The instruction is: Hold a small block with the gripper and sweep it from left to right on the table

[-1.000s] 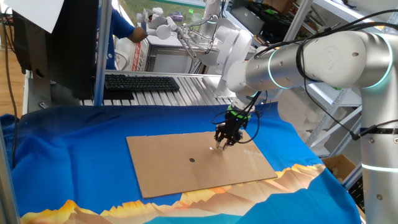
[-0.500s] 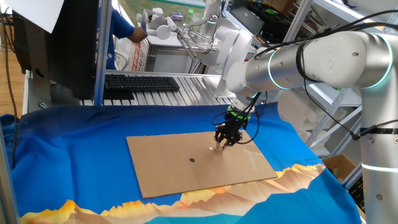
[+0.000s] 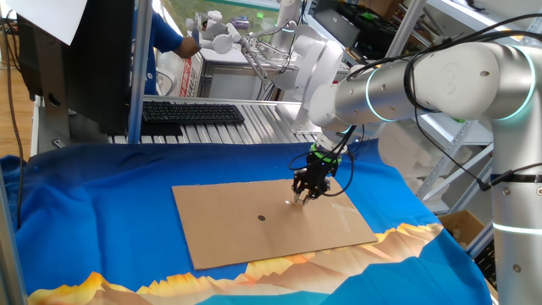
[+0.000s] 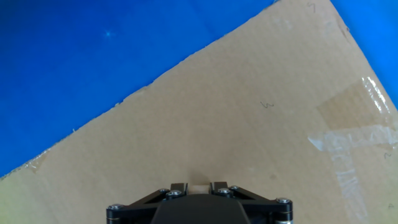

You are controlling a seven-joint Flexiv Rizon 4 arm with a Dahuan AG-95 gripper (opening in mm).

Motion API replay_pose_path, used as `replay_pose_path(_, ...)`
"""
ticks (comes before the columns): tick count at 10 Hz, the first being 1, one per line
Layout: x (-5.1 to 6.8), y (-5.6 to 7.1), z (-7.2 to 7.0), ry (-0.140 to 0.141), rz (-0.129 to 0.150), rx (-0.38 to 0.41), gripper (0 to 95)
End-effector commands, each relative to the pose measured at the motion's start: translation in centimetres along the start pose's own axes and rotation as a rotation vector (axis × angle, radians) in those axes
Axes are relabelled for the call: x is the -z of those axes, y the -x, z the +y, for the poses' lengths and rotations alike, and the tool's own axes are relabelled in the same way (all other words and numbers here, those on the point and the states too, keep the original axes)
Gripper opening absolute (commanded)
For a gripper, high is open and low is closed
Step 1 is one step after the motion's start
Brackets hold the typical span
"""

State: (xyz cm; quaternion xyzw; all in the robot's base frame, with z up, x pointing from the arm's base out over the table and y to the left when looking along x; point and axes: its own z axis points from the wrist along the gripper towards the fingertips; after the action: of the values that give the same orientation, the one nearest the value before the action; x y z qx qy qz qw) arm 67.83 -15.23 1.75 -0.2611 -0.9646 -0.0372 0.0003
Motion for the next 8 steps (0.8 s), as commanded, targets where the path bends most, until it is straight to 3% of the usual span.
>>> replay_pose_path(1,-0.04,0.0,0.01,0.0,0.0,0.002,0.0)
replay_pose_path(8,-0.13,-0.03,0.07,0.012,0.003,-0.003,0.0)
